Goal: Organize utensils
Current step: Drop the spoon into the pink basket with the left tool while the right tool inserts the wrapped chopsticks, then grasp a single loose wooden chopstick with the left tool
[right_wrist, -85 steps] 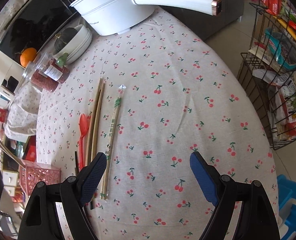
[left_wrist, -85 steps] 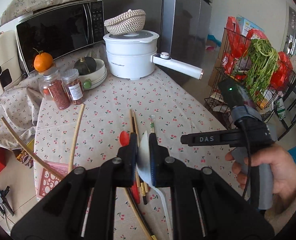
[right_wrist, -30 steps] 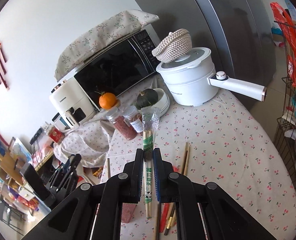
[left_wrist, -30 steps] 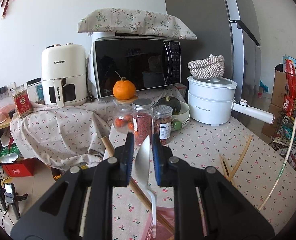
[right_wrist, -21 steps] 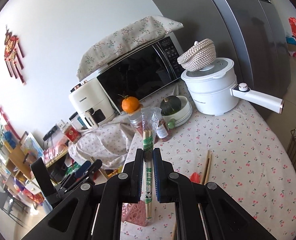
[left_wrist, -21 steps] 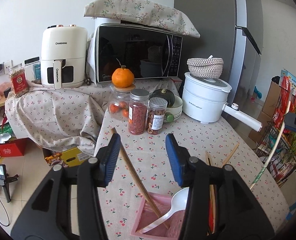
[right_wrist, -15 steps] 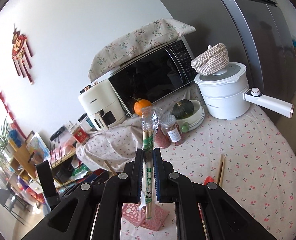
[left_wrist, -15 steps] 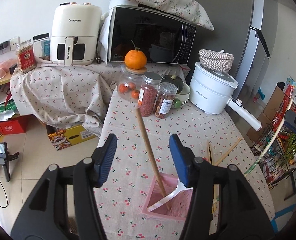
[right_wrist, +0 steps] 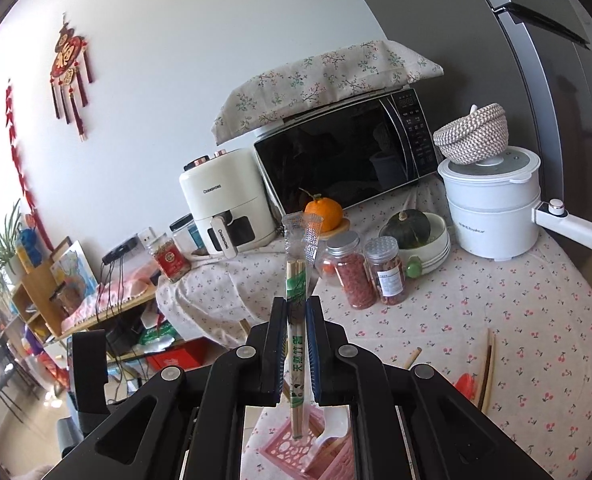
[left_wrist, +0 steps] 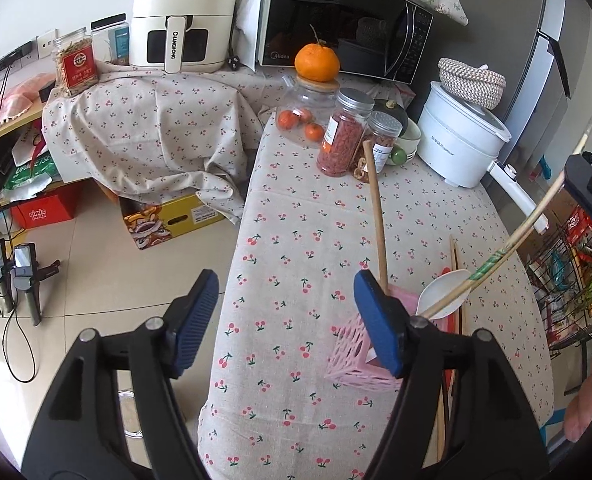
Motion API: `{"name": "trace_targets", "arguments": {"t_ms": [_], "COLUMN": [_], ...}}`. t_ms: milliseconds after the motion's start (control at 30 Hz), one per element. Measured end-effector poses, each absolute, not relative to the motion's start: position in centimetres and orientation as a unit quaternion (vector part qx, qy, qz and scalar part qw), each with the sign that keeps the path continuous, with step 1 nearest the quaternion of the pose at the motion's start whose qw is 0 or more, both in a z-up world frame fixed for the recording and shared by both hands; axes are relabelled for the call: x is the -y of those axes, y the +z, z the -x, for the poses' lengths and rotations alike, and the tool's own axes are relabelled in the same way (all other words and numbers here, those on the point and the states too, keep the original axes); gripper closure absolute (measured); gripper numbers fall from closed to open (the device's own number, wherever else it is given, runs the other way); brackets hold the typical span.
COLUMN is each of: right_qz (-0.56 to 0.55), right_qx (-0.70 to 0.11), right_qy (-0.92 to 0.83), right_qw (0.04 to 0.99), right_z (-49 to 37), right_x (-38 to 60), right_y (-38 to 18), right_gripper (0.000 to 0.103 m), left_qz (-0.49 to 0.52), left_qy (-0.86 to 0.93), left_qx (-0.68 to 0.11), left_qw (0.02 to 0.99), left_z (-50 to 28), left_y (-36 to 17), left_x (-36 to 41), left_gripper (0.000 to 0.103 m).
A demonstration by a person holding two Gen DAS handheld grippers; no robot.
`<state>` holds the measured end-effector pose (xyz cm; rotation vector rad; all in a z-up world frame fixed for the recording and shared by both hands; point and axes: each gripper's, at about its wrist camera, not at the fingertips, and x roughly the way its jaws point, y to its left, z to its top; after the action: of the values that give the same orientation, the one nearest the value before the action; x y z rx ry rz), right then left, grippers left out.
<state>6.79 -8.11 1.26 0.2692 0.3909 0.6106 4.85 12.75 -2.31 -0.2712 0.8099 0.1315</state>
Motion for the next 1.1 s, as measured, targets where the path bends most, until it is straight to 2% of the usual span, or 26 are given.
{"name": "trace_targets", "arguments": {"t_ms": [200,300,400,433,467,600,667,767,1100], "right_qz": [-0.092,-0.087,-0.097,-0.104,-0.114,-0.142,-0.149,-0.154,-0.116], "right_qx": [-0.209,-0.228,-0.232,-0.231,-0.229,-0.230,-0.232,-0.241,-0.324], "right_qy": [0.283,0.285,0.284,0.283,0.283,0.278,0.268,0.255,0.184], "right_qw": [0.932,0.927,0.925,0.925,0.924,0.922,0.923,0.924,0.921], "right_z": [-7.4,-7.7,-7.8,-7.8,-7.8,-7.7,-7.6,-7.6,-8.0], "right_x": [4.7,4.3,5.2,5.7,6.4,9.5,11.3,14.1,21.0], "right_y": [-0.8,-1.6,-1.5,-1.3,-1.1,0.1,0.6,0.8,-2.1], "right_gripper": [0.093,0.086,0.070,0.058,0.052,0.045,0.035,0.026,0.018], "left_qz": [0.131,0.117,0.116,0.115,0.114,0.114,0.114,0.105,0.062], "left_qy": [0.065,0.066,0.057,0.054,0.051,0.034,0.023,0.007,-0.065], "left_qx": [-0.396,-0.395,-0.399,-0.400,-0.401,-0.407,-0.411,-0.416,-0.458], "left_qw": [0.907,0.909,0.908,0.908,0.908,0.906,0.904,0.903,0.884], "left_z": [-4.5,-4.4,-4.2,-4.2,-4.2,-3.8,-3.5,-2.9,-1.9], "left_y": [-2.4,-2.3,-2.3,-2.3,-2.3,-2.2,-2.1,-2.0,-2.9], "left_x": [-13.2,-13.0,-12.8,-12.7,-12.7,-12.0,-11.4,-10.2,-3.9], "left_gripper": [0.030,0.028,0.026,0.026,0.026,0.025,0.023,0.021,0.019]}}
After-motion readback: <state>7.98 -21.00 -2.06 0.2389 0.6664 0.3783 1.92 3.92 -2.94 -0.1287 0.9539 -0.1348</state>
